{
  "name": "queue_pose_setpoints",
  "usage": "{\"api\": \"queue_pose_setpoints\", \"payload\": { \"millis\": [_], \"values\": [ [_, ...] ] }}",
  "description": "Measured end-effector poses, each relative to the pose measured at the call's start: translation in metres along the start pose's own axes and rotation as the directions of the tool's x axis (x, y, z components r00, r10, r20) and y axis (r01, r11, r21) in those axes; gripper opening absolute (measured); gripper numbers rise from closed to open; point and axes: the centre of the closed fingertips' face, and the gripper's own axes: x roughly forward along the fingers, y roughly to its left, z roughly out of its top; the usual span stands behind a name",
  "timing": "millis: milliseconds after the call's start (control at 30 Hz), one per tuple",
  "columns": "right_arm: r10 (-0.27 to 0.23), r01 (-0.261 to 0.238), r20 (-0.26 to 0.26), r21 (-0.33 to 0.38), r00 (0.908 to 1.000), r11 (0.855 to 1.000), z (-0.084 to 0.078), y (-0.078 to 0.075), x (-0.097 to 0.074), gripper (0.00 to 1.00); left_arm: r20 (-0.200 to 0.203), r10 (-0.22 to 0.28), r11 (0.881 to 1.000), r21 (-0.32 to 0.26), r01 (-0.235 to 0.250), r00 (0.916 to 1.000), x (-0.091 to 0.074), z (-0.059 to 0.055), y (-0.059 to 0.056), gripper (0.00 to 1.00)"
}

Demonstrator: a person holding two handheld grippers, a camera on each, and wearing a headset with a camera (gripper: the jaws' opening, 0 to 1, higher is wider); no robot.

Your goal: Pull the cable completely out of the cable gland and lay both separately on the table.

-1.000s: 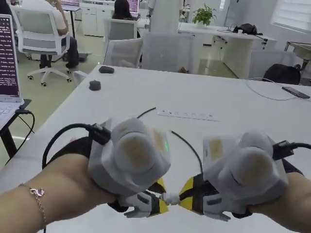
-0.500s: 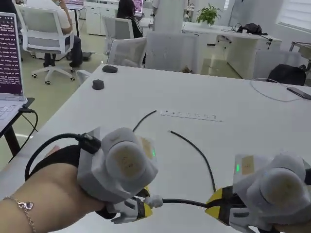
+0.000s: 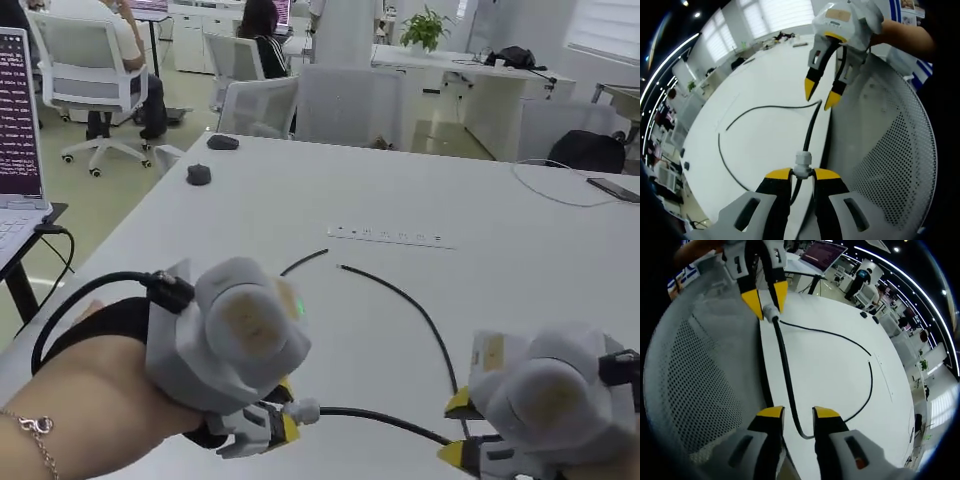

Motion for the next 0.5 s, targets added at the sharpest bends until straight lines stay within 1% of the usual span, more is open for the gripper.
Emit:
{"api": "queue_pose_setpoints", "payload": {
  "millis": [33,67,100,133,200,233,333,400,433,467,500],
  "values": [
    [0.009,-0.009,0.019,-0.011,0.9998,1.0,0.009,0.004,0.0,0.22,0.0,0.0,1.0,0.004,0.0,1.0,0.0,0.001,-0.001,0.16],
    [0.019,-0.018,0.05,-0.03,0.9986,0.999,0.024,0.009,-0.001,0.22,0.003,-0.002,1.0,0.009,0.002,1.0,0.001,0.004,-0.002,0.16],
    [0.03,-0.027,0.078,-0.037,0.9965,0.999,0.034,0.012,-0.001,0.22,0.008,-0.005,1.0,0.012,0.005,1.0,0.001,0.006,-0.004,0.16],
    [0.037,-0.033,0.116,-0.039,0.9925,0.999,0.047,0.016,-0.003,0.21,0.012,-0.008,1.0,0.017,0.008,0.9999,0.001,0.009,-0.005,0.16],
    [0.047,-0.041,0.158,-0.043,0.9864,0.998,0.061,0.019,-0.005,0.21,0.015,-0.008,1.0,0.025,0.007,0.9999,0.002,0.012,-0.007,0.16],
    [0.035,-0.029,0.179,-0.034,0.9832,0.999,0.068,0.018,-0.006,0.19,0.012,-0.013,0.999,0.033,0.013,0.9998,0.003,0.013,-0.009,0.16],
    [0.026,-0.018,0.194,-0.042,0.9807,0.999,0.072,0.018,-0.006,0.12,0.02,-0.018,0.999,0.046,0.017,0.9996,0.005,0.018,-0.011,0.17],
    [0.046,-0.038,0.182,-0.051,0.9822,0.998,0.07,0.022,-0.002,0.1,0.03,-0.023,0.999,0.048,0.021,0.9993,0.005,0.021,-0.012,0.17],
    [0.047,-0.038,0.172,-0.058,0.984,0.998,0.067,0.024,-0.001,0.08,0.036,-0.024,0.999,0.046,0.023,0.9991,0.005,0.022,-0.013,0.17],
    [0.035,-0.025,0.168,-0.063,0.9851,0.998,0.065,0.022,-0.001,0.06,0.033,-0.03,0.999,0.047,0.028,0.999,0.005,0.021,-0.014,0.17],
    [0.034,-0.024,0.16,-0.064,0.9866,0.998,0.063,0.022,-0.001,0.04,0.035,-0.03,0.998,0.05,0.028,0.999,0.005,0.021,-0.015,0.17]
  ]
}}
